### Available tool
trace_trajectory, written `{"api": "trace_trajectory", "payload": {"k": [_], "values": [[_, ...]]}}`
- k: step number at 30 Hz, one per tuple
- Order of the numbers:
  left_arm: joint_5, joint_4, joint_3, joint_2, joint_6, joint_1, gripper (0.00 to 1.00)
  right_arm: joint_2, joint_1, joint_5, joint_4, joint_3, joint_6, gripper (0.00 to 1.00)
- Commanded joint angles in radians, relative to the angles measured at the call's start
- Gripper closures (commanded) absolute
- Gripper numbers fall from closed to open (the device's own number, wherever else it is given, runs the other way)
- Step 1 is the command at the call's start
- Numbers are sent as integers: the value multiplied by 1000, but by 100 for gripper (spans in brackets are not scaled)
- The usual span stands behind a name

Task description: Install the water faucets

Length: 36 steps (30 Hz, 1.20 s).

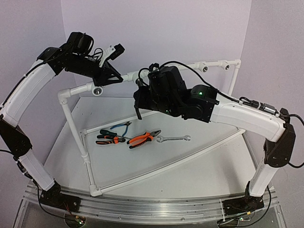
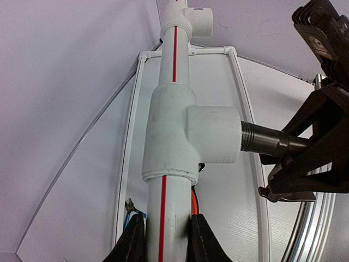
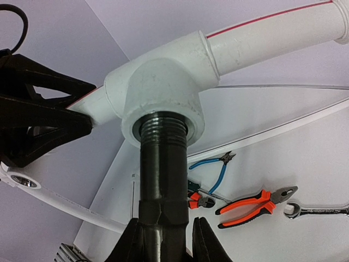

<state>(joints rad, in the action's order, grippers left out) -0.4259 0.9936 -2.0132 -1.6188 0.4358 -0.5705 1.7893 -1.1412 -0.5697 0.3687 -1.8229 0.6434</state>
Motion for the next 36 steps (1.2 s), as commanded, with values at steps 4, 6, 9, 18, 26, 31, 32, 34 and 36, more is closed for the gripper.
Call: {"api": "trace_trajectory", "payload": {"k": [4, 6, 9, 18, 26, 31, 32, 34, 36], "values": [[-70, 19, 10, 41, -49, -43, 100, -78, 69, -110, -239, -94, -8, 100], [-70, 21, 8, 42, -47, -45, 100, -76, 69, -105, -238, -110, -10, 100], [-69, 24, 5, 44, -42, -45, 100, -73, 67, -96, -237, -138, -30, 100], [-71, 24, 7, 42, -40, -46, 100, -99, 60, -128, -234, -120, -50, 100], [-71, 26, 5, 41, -29, -46, 100, -88, 60, -121, -234, -171, -89, 100], [-73, 25, 5, 41, -29, -46, 100, -83, 60, -131, -235, -186, -113, 100], [-73, 26, 6, 40, -29, -46, 100, -81, 60, -132, -235, -185, -114, 100], [-77, 27, 7, 40, -28, -46, 100, -78, 60, -134, -235, -178, -107, 100], [-80, 25, 5, 41, -26, -46, 100, -77, 60, -140, -235, -168, -100, 100]]}}
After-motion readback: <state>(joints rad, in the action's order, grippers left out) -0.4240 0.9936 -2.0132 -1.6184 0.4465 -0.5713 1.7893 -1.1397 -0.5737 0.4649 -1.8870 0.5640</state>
